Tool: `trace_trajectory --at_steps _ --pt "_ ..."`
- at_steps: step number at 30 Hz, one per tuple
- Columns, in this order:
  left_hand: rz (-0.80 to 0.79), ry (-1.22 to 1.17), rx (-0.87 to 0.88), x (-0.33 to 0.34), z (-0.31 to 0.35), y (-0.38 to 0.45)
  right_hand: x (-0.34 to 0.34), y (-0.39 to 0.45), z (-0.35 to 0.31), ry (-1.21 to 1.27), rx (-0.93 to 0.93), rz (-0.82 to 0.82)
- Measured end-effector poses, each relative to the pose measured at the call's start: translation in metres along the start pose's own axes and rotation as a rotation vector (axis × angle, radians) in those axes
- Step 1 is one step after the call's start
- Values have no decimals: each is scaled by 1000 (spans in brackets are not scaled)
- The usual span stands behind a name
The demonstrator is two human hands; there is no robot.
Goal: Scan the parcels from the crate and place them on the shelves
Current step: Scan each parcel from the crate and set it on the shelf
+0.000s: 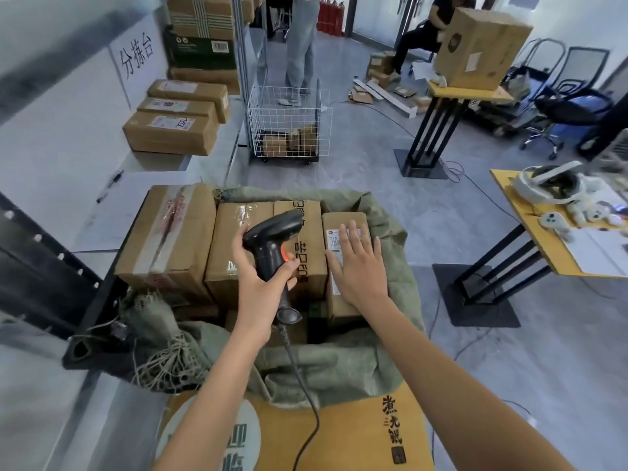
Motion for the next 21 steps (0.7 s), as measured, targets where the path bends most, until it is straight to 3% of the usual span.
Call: trace_trajectory --at_steps 9,17,21 --pt "4 -1 -1 -10 -6 4 4 30 2 46 0 -54" --pt "-55 62 36 -19 -13 6 -9 -43 -18 18 -95 43" --pt "-89 -4 -3 -21 -22 2 -3 -41 -15 -51 -116 39"
Point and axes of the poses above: each hand's wrist, its own y-axis towards the middle knuckle, its own x-axis out of the palm, z = x × y, the point moved 1 cm from there along y, towards the middle knuckle, and after that the axes turned 7 degrees about z, right-handed, at the moved point
